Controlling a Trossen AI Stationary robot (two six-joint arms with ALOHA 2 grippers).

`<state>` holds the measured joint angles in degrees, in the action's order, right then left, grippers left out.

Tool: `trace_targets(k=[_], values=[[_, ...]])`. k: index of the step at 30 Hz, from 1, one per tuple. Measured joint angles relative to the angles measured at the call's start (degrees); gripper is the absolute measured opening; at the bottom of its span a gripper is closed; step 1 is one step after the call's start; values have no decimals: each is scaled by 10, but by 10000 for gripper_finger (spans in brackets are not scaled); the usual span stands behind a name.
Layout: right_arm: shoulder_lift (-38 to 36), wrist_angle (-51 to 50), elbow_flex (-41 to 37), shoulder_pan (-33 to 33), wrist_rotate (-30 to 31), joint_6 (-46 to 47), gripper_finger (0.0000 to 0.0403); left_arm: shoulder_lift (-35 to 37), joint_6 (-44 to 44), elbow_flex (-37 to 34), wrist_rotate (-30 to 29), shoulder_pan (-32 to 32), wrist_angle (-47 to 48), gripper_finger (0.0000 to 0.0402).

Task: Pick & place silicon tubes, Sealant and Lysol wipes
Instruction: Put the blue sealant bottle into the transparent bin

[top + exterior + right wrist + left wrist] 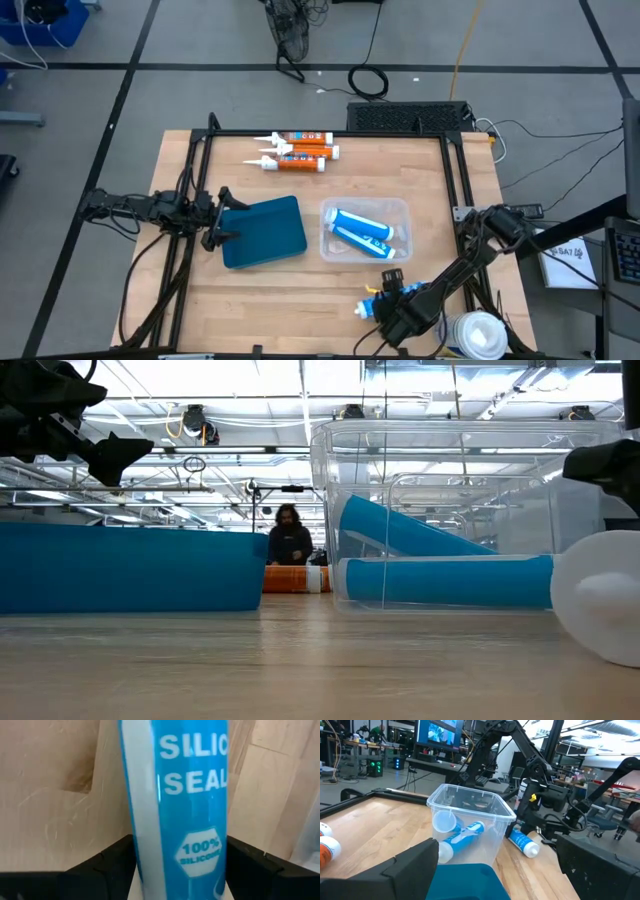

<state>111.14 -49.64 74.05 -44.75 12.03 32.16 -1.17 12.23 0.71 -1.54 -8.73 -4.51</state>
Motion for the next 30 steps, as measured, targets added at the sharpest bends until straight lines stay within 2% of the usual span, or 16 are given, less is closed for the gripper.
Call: trace_targets(k=[11, 20, 26, 30], values=[[-1, 28, -55, 0, -3, 26, 249, 0, 0, 0, 0, 0, 0, 395], [0, 46, -56, 0, -2, 30, 209, 0, 0, 0, 0, 0, 0, 395], [0, 66, -56, 0, -1, 30, 223, 0, 0, 0, 0, 0, 0, 395], [0, 70, -56, 0, -1, 30, 215, 0, 0, 0, 0, 0, 0, 395]])
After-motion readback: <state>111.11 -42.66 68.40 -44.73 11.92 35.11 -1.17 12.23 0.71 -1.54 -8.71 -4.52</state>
